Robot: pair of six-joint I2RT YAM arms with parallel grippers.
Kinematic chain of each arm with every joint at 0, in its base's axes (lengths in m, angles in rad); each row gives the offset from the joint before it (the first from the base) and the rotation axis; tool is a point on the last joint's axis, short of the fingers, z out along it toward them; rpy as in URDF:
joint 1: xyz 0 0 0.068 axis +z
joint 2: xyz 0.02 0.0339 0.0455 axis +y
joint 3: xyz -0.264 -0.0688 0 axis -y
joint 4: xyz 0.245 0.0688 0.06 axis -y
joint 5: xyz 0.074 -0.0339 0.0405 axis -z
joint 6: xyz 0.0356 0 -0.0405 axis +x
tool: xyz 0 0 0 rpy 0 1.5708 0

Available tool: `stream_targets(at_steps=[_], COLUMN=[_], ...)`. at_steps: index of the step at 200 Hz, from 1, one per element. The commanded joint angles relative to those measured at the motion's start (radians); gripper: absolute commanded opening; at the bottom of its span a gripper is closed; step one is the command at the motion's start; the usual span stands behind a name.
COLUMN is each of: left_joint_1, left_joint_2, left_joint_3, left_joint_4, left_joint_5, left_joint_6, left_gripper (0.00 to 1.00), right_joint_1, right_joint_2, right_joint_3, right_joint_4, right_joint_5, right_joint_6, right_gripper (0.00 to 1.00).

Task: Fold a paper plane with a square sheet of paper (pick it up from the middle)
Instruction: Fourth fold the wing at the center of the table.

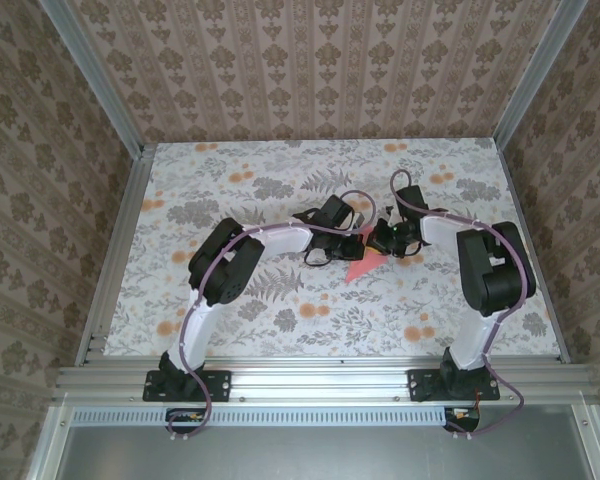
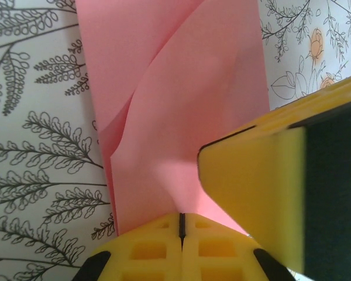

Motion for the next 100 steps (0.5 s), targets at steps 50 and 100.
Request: stream_targets(at_steps=[50, 100], left_joint_1=[-0.028, -0.029], left_joint_2=[0.104, 0.118], left_joint_3=[-0.047, -0.068], left_joint_4=[-0.193, -0.227], left_joint_5=[-0.039, -0.04], left_joint_6=[0.033, 0.073], left_gripper=[0.0, 0.0], right_joint_1=[-0.014, -0.073], right_joint_2=[0.05, 0.079], right_joint_3=[0.007, 0.0], right_joint_4=[-0.075, 0.06], right_joint_5=[0.083, 0.076], right_joint_6=[0.014, 0.089], right_gripper=[0.0, 0.0])
